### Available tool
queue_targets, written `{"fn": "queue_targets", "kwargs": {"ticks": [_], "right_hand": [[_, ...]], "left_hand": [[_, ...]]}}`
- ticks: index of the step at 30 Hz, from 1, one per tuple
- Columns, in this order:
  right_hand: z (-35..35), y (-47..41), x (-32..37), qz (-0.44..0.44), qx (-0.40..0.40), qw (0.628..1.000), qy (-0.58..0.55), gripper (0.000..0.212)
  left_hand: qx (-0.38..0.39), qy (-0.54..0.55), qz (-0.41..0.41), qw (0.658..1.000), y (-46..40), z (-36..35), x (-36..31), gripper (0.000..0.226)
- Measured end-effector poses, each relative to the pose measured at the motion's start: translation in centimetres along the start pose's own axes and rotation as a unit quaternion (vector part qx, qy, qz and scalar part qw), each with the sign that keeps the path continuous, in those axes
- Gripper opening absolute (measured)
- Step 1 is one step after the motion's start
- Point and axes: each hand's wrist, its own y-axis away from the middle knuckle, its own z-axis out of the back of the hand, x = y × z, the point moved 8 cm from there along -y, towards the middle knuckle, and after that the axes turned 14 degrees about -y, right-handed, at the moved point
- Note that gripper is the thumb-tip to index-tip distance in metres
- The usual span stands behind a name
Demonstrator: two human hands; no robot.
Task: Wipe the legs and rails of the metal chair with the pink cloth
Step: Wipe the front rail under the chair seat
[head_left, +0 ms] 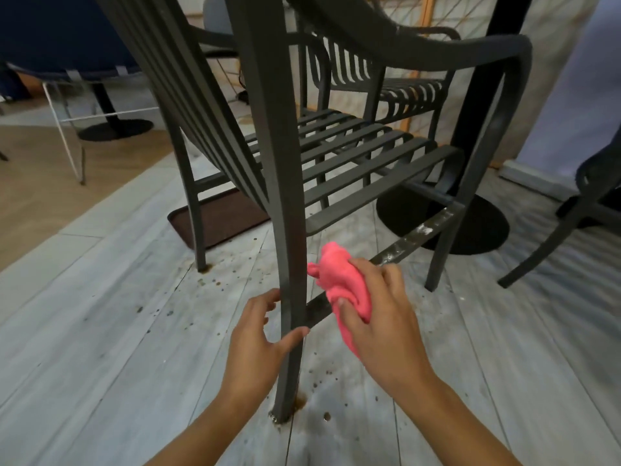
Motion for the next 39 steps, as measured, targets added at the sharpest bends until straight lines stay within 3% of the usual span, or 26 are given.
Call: {"fn": "queue_targets", "kwargs": {"ticks": [3,7,10,20,32,36,39], "right_hand": [[-2.5,-0.3,0.1,0.005,0.021,0.998,-0.056,0.04],[-5.6,0.2,0.3,-0.014,0.068,0.977,-0.2,0.03],[-6.0,0.0,-0.3,0.014,0.05,0.988,-0.148,0.034],[-7.4,1.3,-1.9,0.078,0.107,0.991,0.002,0.051],[-7.7,1.6,-2.2,0.178,0.063,0.958,0.213,0.053],[-7.6,1.4,-2.4,0.178,0.053,0.954,0.236,0.057],[-6.7,0.5,-3.6,0.127,0.05,0.963,0.234,0.076]], "left_hand": [[0.009,0.03,-0.029,0.999,-0.6,-0.8,-0.1,0.044],[0.001,0.067,-0.039,0.997,-0.6,-1.0,-0.2,0.042],[-0.026,0.084,-0.039,0.995,-0.5,-1.0,0.1,0.041],[-0.064,0.129,-0.011,0.989,0.1,-1.5,1.0,0.033],[-0.061,0.139,0.012,0.988,0.3,-1.6,1.1,0.029],[-0.056,0.142,0.016,0.988,0.2,-1.6,1.1,0.029],[-0.056,0.138,0.022,0.989,0.1,-1.7,1.4,0.029]]}}
